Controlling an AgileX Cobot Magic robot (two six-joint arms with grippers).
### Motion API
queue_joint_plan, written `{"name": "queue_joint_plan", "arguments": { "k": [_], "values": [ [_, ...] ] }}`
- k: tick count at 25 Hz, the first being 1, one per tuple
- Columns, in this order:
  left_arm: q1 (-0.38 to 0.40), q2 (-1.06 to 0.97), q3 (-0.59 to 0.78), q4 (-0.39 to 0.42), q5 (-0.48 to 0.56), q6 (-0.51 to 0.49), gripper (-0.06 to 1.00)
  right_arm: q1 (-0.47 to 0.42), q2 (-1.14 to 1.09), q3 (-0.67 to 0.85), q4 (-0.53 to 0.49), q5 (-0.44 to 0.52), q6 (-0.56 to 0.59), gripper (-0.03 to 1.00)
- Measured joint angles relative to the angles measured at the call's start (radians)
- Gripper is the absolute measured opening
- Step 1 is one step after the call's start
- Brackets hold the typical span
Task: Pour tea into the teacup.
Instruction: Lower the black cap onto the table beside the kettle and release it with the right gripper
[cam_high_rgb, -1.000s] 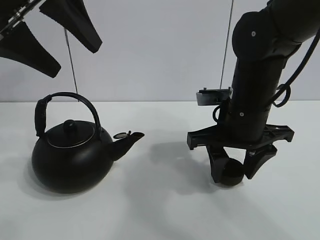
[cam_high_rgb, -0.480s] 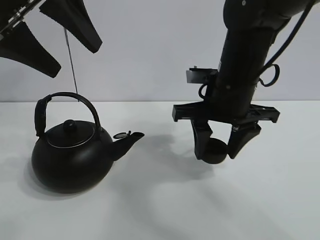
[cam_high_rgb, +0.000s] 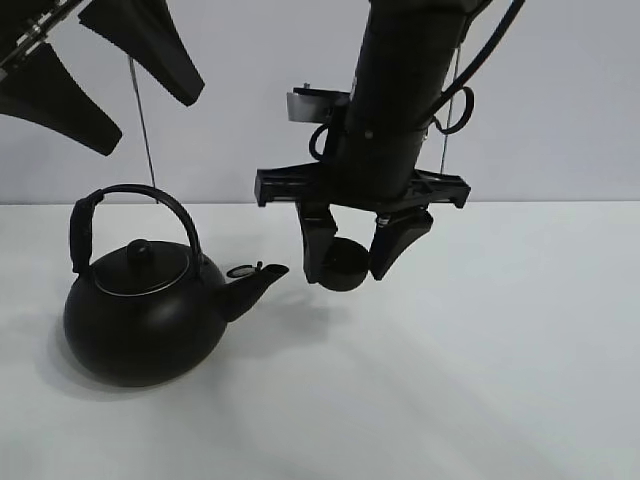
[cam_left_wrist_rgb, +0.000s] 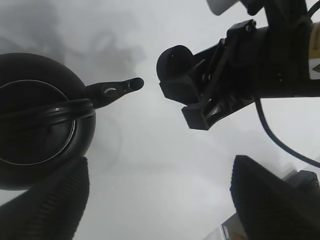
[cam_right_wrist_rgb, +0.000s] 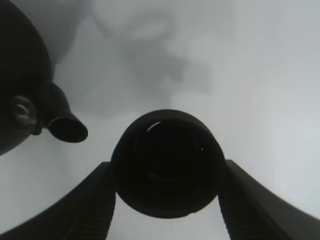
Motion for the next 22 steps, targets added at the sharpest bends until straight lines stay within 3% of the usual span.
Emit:
{"name": "queue_joint_plan", "arguments": {
  "k": [22],
  "values": [
    [0.0,0.0,0.0,0.0,0.0,0.0,0.56,0.001,0.152,-0.006,0.017,-0.125,0.057,0.4]
  ]
}}
